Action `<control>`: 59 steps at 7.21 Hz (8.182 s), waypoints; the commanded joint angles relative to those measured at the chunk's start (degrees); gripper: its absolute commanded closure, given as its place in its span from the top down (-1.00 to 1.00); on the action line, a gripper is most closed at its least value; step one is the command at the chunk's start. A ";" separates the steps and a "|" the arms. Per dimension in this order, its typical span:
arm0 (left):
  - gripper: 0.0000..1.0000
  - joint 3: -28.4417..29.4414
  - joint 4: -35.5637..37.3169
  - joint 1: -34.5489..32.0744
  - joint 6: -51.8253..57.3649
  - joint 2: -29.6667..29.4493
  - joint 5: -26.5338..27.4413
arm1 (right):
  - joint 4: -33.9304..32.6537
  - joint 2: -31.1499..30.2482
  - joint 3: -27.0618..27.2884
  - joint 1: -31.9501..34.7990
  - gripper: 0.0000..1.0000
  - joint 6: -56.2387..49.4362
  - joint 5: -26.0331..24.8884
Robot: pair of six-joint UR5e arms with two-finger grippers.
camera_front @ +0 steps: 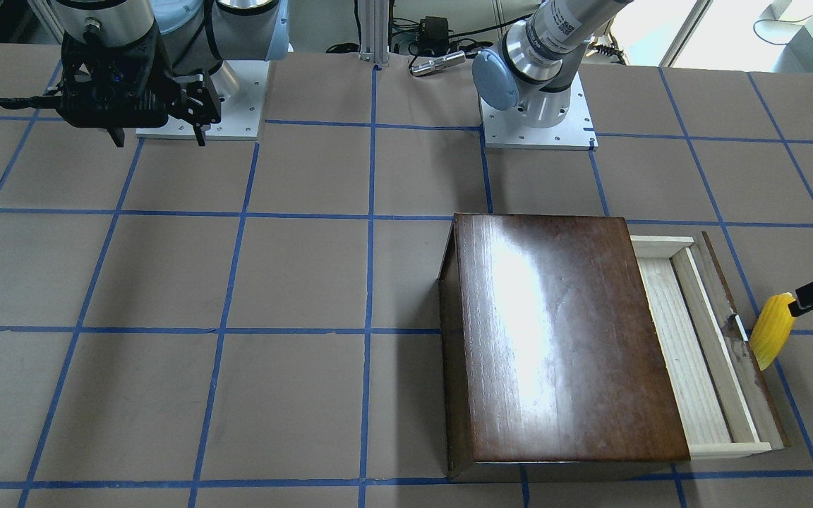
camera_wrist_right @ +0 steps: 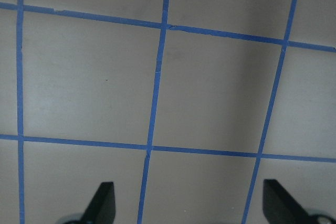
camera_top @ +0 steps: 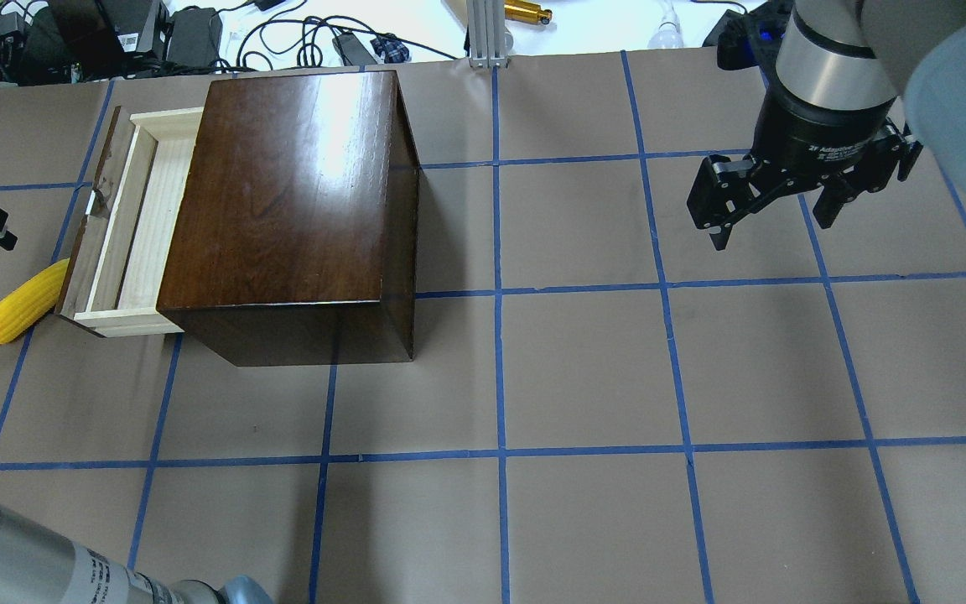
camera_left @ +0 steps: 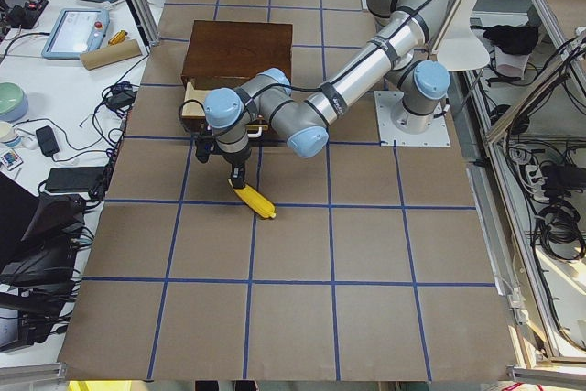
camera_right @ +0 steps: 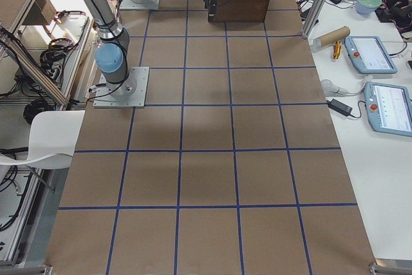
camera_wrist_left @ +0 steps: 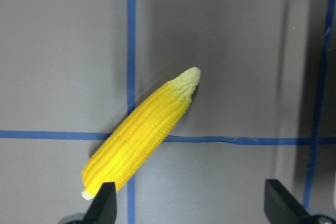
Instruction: Open drawer and put corn inside
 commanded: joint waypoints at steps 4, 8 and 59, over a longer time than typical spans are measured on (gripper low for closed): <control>1.00 -2.86 5.42 0.13 4.32 -4.28 3.07 | 0.00 0.03 0.00 0.00 1.00 0.01 0.06; 1.00 -3.13 6.47 0.31 4.68 -7.00 3.51 | 0.00 0.03 0.00 0.00 1.00 0.01 -0.03; 1.00 -4.19 -21.65 -39.86 -43.49 26.04 -0.71 | 0.00 -0.05 0.00 0.00 1.00 -0.08 0.06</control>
